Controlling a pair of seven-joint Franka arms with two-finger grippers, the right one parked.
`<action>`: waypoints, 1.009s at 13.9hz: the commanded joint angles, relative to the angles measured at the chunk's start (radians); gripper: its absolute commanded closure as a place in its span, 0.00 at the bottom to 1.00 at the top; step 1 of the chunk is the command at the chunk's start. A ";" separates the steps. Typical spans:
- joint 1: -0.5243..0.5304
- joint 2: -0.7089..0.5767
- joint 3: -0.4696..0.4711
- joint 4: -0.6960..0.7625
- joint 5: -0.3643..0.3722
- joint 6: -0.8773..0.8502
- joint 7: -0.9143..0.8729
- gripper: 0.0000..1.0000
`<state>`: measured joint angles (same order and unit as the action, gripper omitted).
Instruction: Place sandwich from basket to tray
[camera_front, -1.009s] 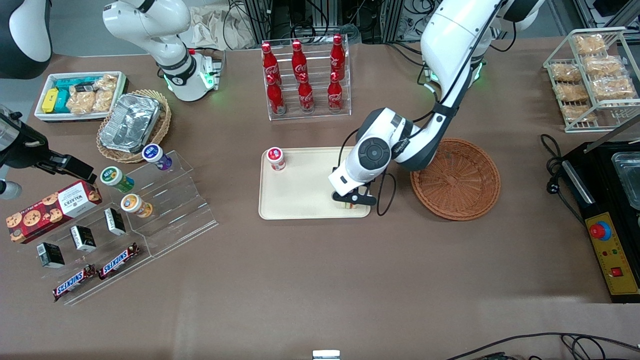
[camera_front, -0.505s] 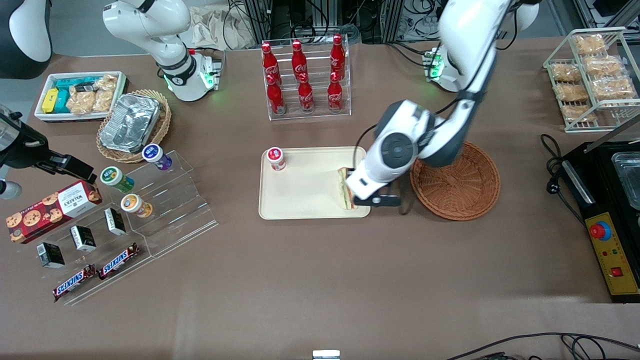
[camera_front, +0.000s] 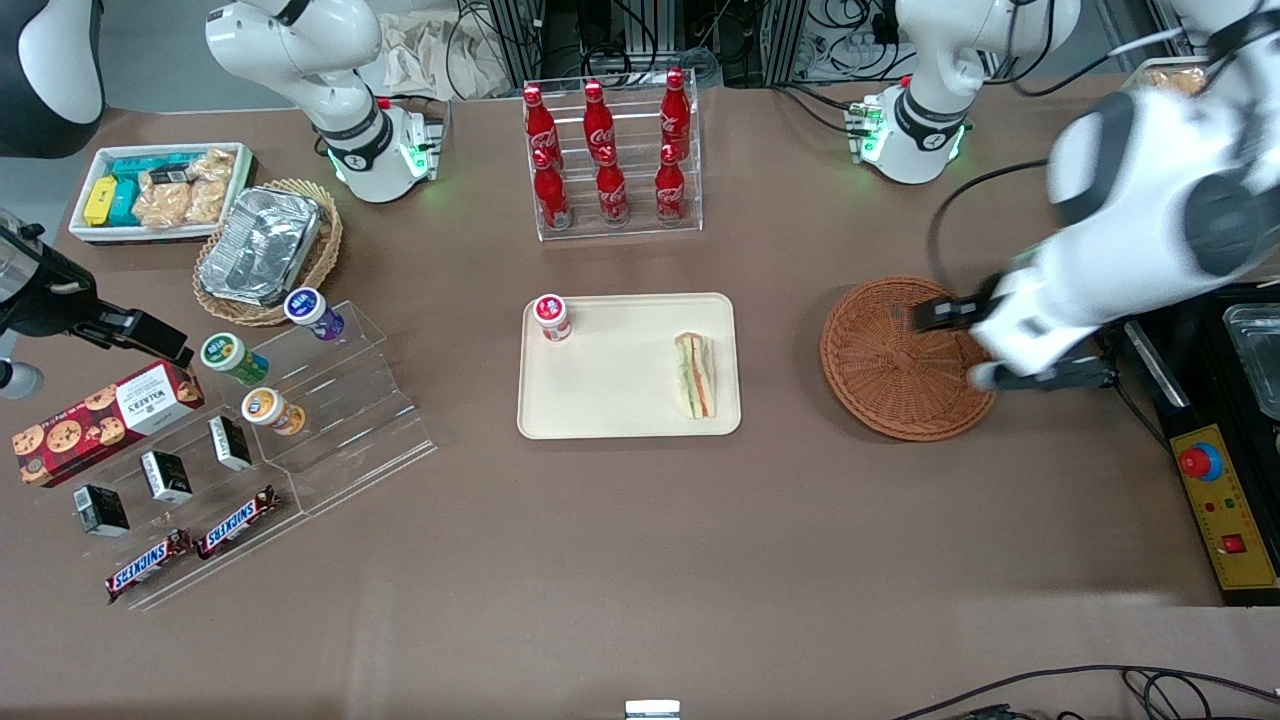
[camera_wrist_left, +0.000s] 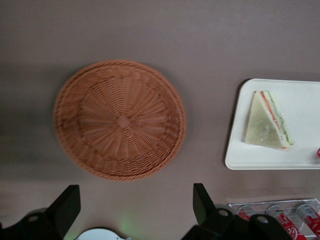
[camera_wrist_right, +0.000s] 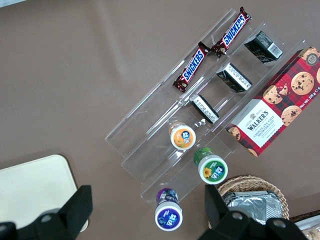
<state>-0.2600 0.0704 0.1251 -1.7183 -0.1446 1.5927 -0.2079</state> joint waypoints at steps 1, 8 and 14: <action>0.053 -0.070 0.001 -0.026 0.014 -0.017 0.001 0.00; 0.162 -0.104 0.044 -0.021 0.034 -0.017 0.103 0.00; 0.276 -0.175 -0.043 -0.017 0.106 -0.080 0.162 0.00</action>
<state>-0.0533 -0.0487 0.1482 -1.7232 -0.0507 1.5492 -0.0700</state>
